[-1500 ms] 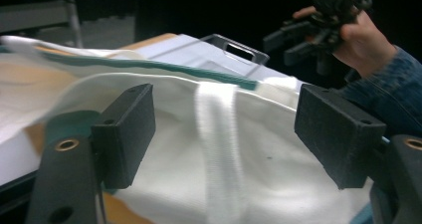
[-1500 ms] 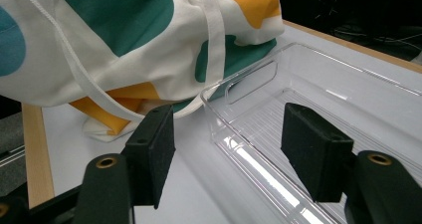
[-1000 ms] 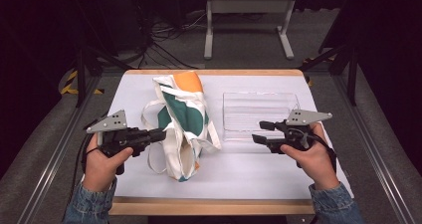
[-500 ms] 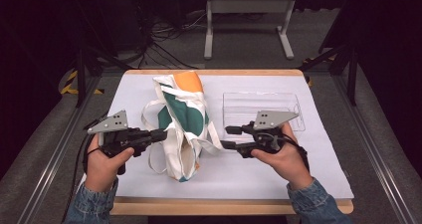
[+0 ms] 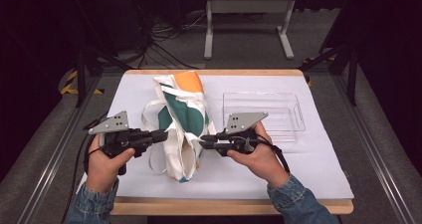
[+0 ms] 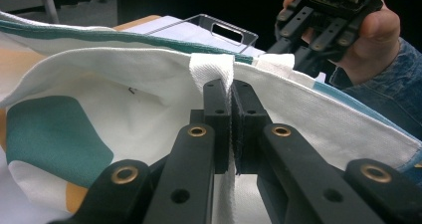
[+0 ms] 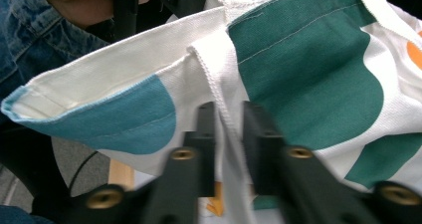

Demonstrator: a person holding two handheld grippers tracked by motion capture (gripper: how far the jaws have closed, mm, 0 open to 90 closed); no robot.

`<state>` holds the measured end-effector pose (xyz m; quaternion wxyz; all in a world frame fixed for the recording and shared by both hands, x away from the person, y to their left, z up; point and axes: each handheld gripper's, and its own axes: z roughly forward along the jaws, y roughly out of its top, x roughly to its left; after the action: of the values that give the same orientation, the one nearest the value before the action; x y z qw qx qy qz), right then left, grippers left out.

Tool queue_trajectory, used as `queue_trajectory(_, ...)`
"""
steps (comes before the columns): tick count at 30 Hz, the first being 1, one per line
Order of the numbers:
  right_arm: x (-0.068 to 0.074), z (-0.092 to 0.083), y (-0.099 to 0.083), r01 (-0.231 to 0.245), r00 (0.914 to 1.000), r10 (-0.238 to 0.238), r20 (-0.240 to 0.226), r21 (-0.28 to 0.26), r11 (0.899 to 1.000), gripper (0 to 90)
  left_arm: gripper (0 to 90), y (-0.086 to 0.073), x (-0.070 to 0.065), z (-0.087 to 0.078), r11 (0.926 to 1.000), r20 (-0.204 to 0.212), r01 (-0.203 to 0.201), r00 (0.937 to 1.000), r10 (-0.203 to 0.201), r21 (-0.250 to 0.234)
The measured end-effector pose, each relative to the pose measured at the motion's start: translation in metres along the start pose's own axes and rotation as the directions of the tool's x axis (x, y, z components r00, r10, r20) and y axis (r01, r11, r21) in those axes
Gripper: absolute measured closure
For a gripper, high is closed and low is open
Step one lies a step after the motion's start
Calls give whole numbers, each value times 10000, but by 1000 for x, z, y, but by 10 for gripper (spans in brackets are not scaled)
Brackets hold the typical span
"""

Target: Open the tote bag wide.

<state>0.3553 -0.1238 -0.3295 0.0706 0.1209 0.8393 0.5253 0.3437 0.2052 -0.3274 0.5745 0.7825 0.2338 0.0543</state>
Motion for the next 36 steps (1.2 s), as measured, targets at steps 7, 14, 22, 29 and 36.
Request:
queue_trajectory(7,4,-8,1,321,9990,-316,321,-167,9993,882,872,0,2,-8,9999,-292,-101,9995,99,-43)
queue_trajectory(14,4,-31,-4,119,9977,-94,666,-366,9993,882,875,-1,7,-31,9999,-1076,-25,9942,7,-161)
queue_trajectory(22,3,-47,-24,-310,9956,304,882,56,9995,882,875,-15,16,-62,9992,-1938,389,9802,-407,-133)
queue_trajectory(29,5,-57,-36,-483,9942,449,974,326,9983,882,876,-29,23,-82,9975,-2187,678,9738,-619,195)
queue_trajectory(36,4,-62,-47,-681,9927,619,1036,573,9960,882,878,-32,29,-89,9963,-2356,844,9687,-777,186)
